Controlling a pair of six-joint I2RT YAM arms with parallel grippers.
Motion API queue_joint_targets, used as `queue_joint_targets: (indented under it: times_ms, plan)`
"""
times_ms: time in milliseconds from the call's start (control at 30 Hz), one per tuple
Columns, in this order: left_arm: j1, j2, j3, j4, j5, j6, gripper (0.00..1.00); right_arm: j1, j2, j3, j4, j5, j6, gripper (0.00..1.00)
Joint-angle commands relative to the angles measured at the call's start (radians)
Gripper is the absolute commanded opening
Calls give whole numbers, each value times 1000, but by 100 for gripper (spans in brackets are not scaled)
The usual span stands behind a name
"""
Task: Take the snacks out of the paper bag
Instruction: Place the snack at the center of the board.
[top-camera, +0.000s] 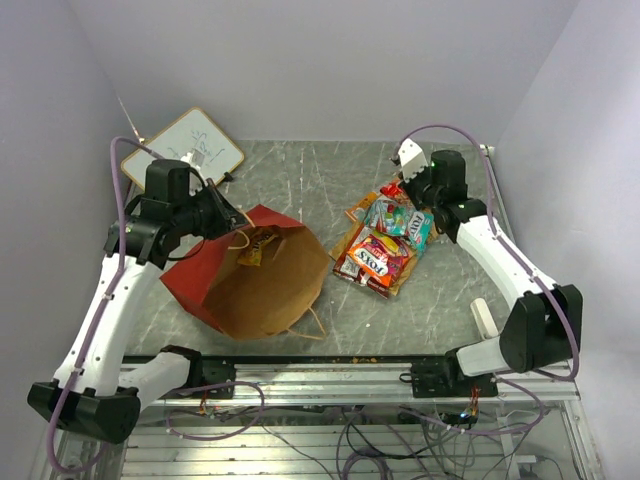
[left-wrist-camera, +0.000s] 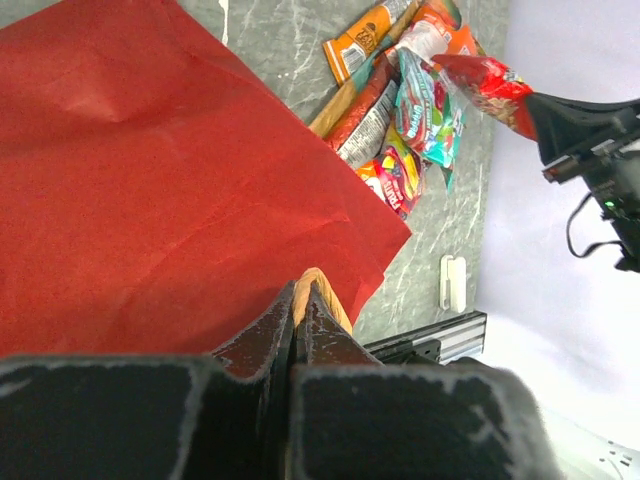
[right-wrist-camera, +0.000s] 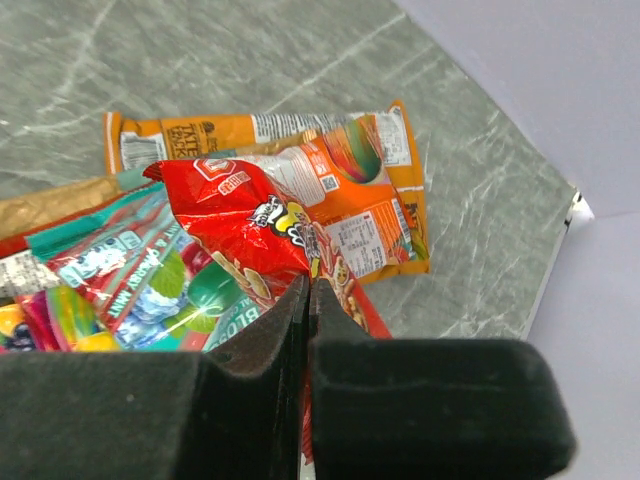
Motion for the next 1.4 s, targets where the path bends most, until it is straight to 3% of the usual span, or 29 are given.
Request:
queue_joint_targets:
  times_ms: [0,200,467,667,800,1000,1167,1367]
  plan:
    - [-4,-36,3,41,18,-7,7,-22,40,-17,96,12,0,0]
    - [-4,-51,-8,82,39,-31,7,-22,71,-61,92,3,68,0]
    - [-3,-90,-63,144,105,-82,7,-22,-6,-244,94,-43,149,0]
    - [-4,-121,-109,199,150,-121,7,-22,-92,-283,84,-97,164,26]
    - [-4,-128,-113,194,144,-121,7,-23,-162,-278,79,-144,167,37]
    - [-4,-126,-96,176,129,-119,7,-14,-203,-244,83,-271,199,41]
    - [-3,-133,-90,150,103,-108,7,81,-194,-225,141,-404,222,41]
    - [-4,-137,-103,159,96,-121,7,325,-249,-227,225,-454,159,43]
